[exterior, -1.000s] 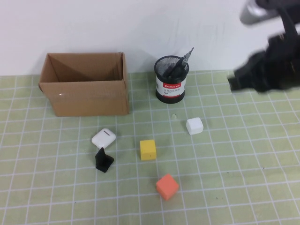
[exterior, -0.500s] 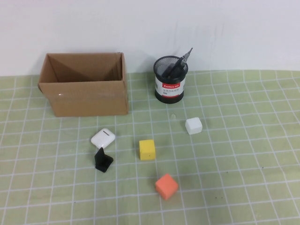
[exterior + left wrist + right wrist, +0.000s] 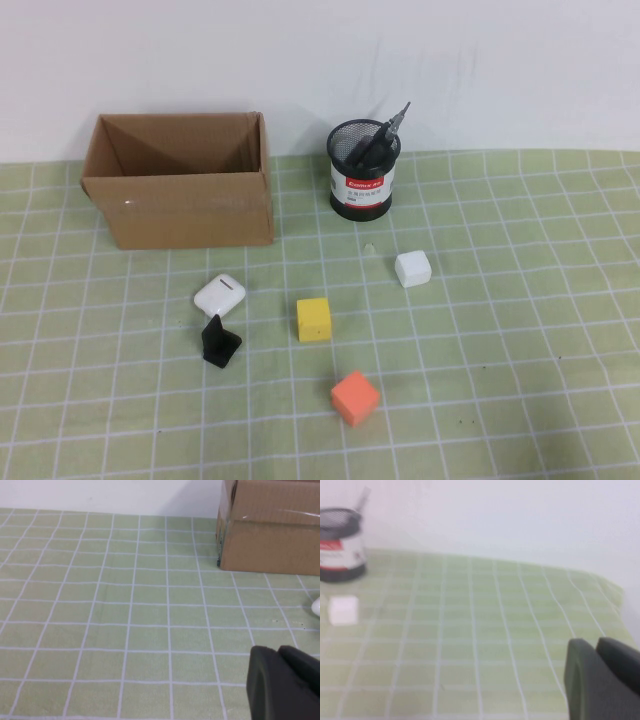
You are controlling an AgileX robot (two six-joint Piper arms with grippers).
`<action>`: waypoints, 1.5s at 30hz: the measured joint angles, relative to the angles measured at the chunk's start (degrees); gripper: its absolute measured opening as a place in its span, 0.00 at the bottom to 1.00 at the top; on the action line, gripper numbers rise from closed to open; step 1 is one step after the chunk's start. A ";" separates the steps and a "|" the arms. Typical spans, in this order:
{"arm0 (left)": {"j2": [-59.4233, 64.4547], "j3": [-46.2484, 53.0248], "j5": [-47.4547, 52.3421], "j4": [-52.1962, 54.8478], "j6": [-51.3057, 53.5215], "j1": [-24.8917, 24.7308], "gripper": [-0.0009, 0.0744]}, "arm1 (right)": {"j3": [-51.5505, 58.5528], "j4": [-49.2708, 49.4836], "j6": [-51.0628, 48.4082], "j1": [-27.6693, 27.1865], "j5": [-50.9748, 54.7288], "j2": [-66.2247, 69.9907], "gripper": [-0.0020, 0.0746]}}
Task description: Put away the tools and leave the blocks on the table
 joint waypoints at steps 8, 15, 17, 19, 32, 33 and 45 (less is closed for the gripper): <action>-0.02 0.00 0.09 0.14 0.00 0.00 0.01 | 0.21 0.00 0.00 -1.23 7.66 -0.63 0.01; -0.02 0.00 0.09 0.14 0.00 0.00 0.01 | 0.21 0.10 0.00 -1.23 7.66 -0.63 0.01; -0.02 0.00 0.09 0.23 0.00 0.00 0.01 | 0.21 0.10 0.00 -1.23 7.66 -0.63 0.01; -0.02 0.00 0.09 0.23 0.00 0.00 0.01 | 0.21 0.10 0.00 -1.23 7.66 -0.63 0.01; -0.02 0.00 0.09 0.90 0.00 0.00 0.01 | 0.21 0.18 0.00 -1.23 7.66 -0.63 0.01; -0.02 0.00 0.09 0.90 0.00 0.00 0.01 | 0.21 0.18 0.00 -1.23 7.66 -0.63 0.01; -0.02 0.00 0.09 0.94 0.00 0.00 0.01 | 0.21 0.18 0.00 -1.23 7.66 -0.63 0.01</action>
